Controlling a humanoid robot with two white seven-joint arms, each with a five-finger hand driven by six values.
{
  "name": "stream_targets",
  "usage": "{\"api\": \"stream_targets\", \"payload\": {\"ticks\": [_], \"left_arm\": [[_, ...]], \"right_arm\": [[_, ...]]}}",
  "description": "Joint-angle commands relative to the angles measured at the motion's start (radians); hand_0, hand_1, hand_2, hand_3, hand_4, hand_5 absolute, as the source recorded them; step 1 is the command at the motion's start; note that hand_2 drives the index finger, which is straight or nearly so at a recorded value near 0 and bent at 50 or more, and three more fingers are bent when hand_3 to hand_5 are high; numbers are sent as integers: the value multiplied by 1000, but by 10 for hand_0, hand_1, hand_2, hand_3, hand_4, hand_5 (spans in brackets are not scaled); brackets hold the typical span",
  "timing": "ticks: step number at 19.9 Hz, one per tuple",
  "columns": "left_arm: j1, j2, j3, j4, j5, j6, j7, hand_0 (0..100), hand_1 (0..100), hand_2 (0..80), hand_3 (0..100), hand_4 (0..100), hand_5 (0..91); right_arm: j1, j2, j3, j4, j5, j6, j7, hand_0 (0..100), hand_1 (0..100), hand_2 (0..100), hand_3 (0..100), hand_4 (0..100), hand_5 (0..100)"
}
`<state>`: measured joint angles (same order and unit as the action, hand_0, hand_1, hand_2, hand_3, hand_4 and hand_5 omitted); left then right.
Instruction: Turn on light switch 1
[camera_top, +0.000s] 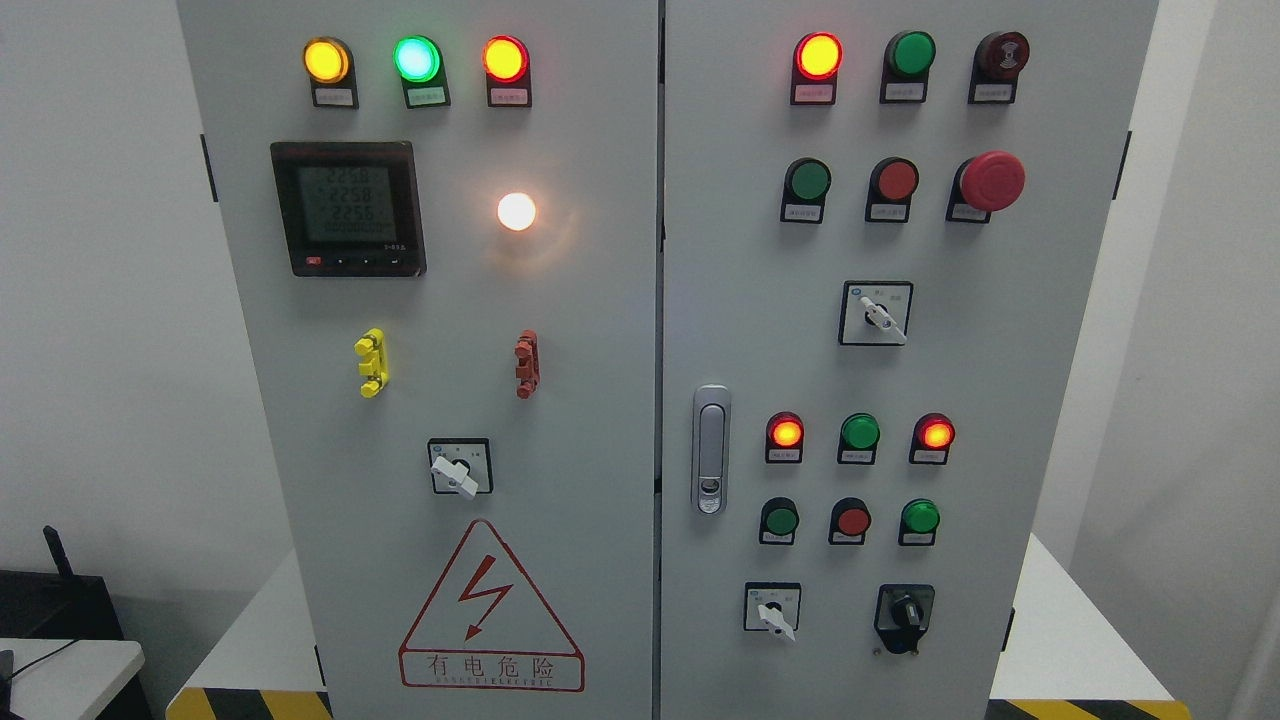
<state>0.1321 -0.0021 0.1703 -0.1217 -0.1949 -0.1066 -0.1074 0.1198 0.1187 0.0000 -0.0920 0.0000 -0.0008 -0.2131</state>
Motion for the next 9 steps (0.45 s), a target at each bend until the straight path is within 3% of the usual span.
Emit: {"api": "stream_targets", "payload": {"ticks": [1,9], "left_arm": [[-11,7,-101,77,-1,1,2,332,0,0,0,0,0],[-11,1,-94,70,11,-1,3,324,0,0,0,0,0]], "right_arm": [[0,-1,23,0,5,1,0,120,389,0,0,0,0],[0,1,23,0,5,1,0,120,389,0,0,0,0]]}}
